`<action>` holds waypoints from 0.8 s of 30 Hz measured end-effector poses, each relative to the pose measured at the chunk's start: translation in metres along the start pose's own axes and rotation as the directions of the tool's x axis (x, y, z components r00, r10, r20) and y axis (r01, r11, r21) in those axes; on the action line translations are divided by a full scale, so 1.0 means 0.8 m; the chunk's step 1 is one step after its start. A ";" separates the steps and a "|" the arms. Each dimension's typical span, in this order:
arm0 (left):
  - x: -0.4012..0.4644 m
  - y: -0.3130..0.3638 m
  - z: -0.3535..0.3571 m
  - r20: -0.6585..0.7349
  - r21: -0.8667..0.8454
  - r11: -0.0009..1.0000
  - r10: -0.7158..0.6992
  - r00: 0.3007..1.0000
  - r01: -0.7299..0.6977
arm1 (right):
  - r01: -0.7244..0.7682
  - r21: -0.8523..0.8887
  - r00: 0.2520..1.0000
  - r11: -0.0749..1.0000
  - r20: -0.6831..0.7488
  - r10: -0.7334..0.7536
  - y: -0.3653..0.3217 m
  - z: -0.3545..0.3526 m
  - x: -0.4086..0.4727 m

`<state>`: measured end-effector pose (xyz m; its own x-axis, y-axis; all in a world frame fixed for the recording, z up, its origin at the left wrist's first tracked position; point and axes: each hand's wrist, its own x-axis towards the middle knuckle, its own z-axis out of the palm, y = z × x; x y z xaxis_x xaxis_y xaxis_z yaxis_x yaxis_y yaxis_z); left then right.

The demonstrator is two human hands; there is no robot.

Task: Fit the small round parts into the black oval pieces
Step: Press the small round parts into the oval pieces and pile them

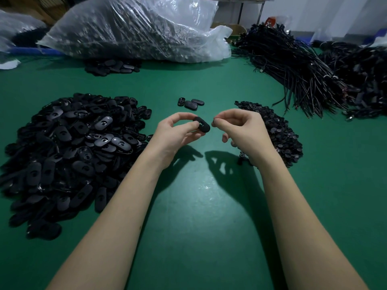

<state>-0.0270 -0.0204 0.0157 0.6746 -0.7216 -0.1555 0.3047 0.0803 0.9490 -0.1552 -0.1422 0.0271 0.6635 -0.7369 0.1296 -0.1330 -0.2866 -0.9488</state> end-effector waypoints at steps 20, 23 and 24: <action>0.002 -0.005 0.006 -0.048 0.037 0.999 0.019 0.999 -0.018 | -0.087 0.048 0.993 0.995 -0.077 0.091 -0.006 -0.001 0.002; 0.003 -0.008 0.005 -0.037 0.134 0.990 0.049 0.998 -0.043 | -0.147 0.109 0.989 0.983 0.017 0.146 -0.007 0.001 0.000; 0.003 -0.009 0.005 -0.018 0.127 0.991 0.052 0.998 -0.049 | -0.168 0.136 0.985 0.976 0.047 0.163 -0.007 0.002 -0.001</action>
<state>-0.0305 -0.0252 0.0097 0.7016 -0.7038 -0.1113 0.1834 0.0274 0.9826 -0.1538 -0.1392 0.0319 0.6671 -0.7439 -0.0408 -0.1415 -0.0727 -0.9873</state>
